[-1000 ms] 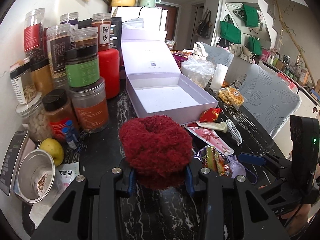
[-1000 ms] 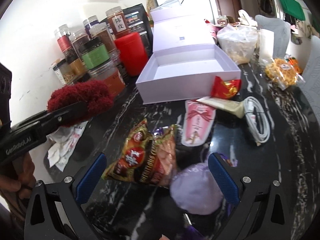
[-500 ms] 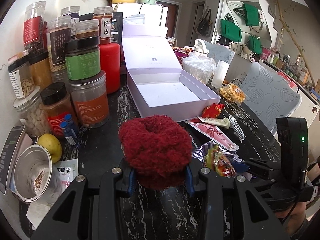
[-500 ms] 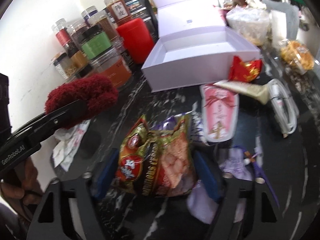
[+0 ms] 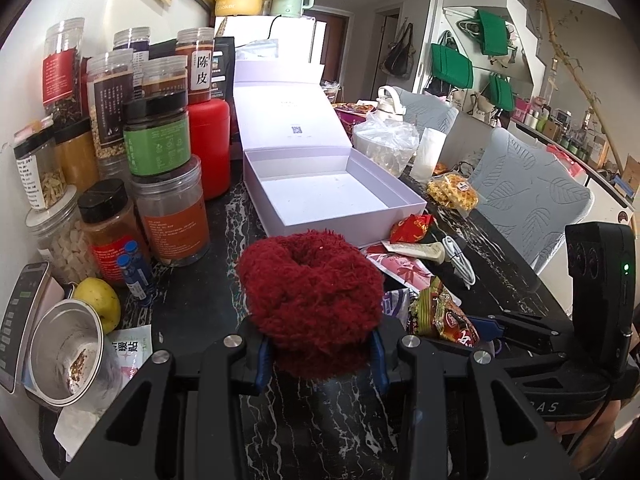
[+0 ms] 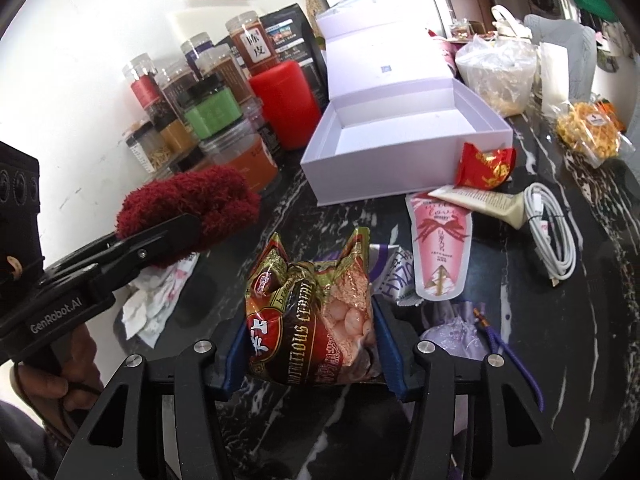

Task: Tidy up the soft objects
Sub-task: 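Grasp the red-and-gold snack bag with the right gripper while the left gripper holds the scrunchie, then carry the snack bag into the white box and open the right gripper while the left carries the scrunchie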

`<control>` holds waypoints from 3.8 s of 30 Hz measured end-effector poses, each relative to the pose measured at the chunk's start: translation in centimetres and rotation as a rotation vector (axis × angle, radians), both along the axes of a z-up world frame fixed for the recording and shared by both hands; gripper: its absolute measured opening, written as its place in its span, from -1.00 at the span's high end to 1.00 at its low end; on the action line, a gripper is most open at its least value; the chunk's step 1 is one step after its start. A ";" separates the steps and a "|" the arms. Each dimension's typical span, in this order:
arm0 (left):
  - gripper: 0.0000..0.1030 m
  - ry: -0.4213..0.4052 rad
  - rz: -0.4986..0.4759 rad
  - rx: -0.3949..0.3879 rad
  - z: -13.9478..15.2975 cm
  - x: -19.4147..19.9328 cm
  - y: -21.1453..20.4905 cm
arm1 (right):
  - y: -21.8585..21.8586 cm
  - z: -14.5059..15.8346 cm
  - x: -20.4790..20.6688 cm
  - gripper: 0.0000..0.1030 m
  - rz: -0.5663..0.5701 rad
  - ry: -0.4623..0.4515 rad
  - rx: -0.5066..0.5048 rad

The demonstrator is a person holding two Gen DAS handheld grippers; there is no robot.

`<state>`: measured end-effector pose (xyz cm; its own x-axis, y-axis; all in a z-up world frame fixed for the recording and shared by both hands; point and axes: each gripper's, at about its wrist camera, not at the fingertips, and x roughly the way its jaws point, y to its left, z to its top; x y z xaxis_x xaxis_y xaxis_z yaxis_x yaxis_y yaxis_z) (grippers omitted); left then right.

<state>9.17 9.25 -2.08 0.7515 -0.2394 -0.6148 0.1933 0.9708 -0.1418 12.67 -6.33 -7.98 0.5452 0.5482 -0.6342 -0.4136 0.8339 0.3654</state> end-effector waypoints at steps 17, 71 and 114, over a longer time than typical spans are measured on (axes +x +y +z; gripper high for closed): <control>0.27 -0.062 -0.072 -0.016 2.5 1.3 -2.7 | -2.9 5.0 -0.6 -0.05 -0.055 -0.112 0.037; 0.27 -0.227 -0.016 0.058 9.7 17.5 -5.3 | -4.3 14.7 15.5 -0.06 -0.085 -0.339 -0.074; 0.21 0.013 0.048 0.173 2.5 28.9 -4.8 | -1.5 8.9 26.7 -0.09 -0.121 -0.221 -0.221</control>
